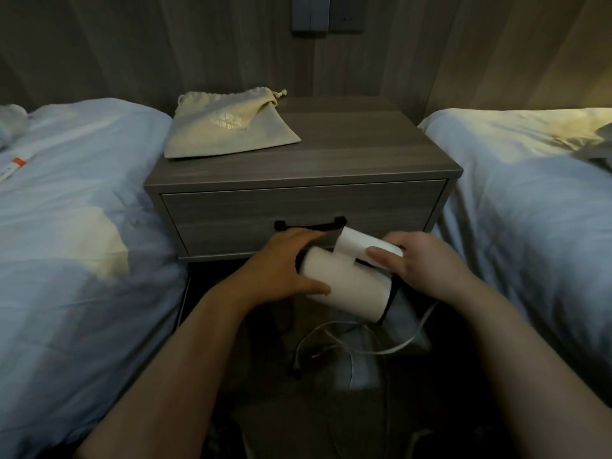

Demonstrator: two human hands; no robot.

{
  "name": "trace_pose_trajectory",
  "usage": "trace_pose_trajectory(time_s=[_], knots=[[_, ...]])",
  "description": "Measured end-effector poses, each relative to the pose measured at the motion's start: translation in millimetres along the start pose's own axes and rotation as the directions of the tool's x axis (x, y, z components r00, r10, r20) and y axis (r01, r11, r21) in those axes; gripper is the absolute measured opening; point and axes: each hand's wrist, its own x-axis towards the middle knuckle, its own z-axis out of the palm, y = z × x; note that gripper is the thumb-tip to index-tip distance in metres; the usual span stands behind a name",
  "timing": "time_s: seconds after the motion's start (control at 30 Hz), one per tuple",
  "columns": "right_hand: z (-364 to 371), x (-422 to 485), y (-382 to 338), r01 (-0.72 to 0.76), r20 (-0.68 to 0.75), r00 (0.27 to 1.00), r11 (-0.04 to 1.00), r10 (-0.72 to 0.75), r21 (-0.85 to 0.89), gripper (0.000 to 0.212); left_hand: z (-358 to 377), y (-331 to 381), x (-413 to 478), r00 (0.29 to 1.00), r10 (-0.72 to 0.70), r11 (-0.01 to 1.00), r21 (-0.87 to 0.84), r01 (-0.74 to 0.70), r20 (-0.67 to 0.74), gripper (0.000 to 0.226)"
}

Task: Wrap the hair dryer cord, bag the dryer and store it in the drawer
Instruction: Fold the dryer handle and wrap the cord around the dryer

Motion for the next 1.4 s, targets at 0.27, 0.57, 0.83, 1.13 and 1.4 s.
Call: trace_pose_trajectory(time_s=[0.27,0.57,0.83,1.13,1.4], knots=[[-4.2,-0.4,3.0,0.063,0.093,0.993,0.997,-0.068,0.053,0.043,6.0,5.3,-6.7,0.967,0.134,0.986,-0.125,-0.109,0.217,0.08],[-11.1,3.5,5.9,-0.01,-0.27,0.954,0.911,0.133,0.413,0.025,2.9,4.7,-5.4,0.985,0.038,0.918,-0.395,0.031,0.166,0.049],[-8.4,16.6,22.9,-0.142,-0.021,0.914,0.368,0.405,0.919,0.029,-9.5,-5.7,-0.9,0.988,-0.133,0.518,-0.844,0.136,0.078,0.07],[31.1,19.1,0.4,-0.161,0.062,0.956,0.335,0.288,0.928,0.025,-8.4,7.0,-2.4,0.974,-0.215,0.058,-0.995,0.087,0.073,0.075],[70.9,12.3,-11.6,-0.223,0.11,0.967,0.542,0.232,0.81,0.024,-6.5,24.1,-3.8,0.966,-0.258,-0.073,-0.997,-0.034,-0.014,0.035]])
